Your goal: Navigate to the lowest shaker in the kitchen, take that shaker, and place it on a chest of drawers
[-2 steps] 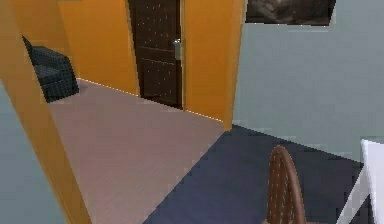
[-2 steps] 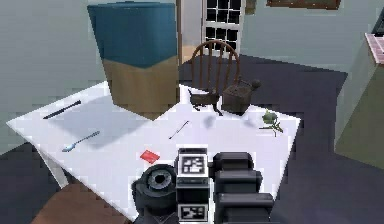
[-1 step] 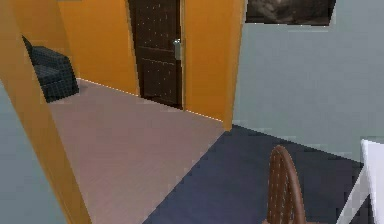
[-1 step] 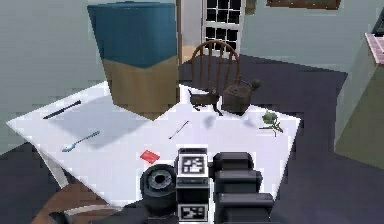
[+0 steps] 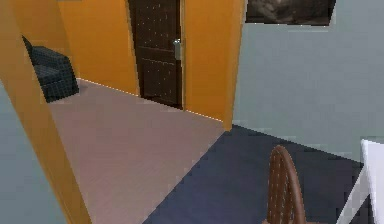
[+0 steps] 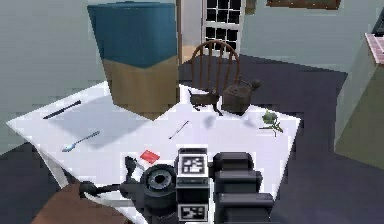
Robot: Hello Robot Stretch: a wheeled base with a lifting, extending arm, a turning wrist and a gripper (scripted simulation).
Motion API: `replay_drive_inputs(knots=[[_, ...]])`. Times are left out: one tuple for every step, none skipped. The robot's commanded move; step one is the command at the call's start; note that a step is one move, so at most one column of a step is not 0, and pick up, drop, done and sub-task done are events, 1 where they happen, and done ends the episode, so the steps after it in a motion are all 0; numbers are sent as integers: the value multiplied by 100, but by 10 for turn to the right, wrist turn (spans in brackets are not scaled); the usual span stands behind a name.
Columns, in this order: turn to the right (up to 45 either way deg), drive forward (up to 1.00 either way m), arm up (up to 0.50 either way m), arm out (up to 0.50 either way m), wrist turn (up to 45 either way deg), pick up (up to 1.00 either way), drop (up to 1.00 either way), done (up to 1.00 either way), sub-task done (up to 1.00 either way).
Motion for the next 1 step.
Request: replay_drive_inputs(knots=[[0,0,0,0,450,0,0,0,0]])
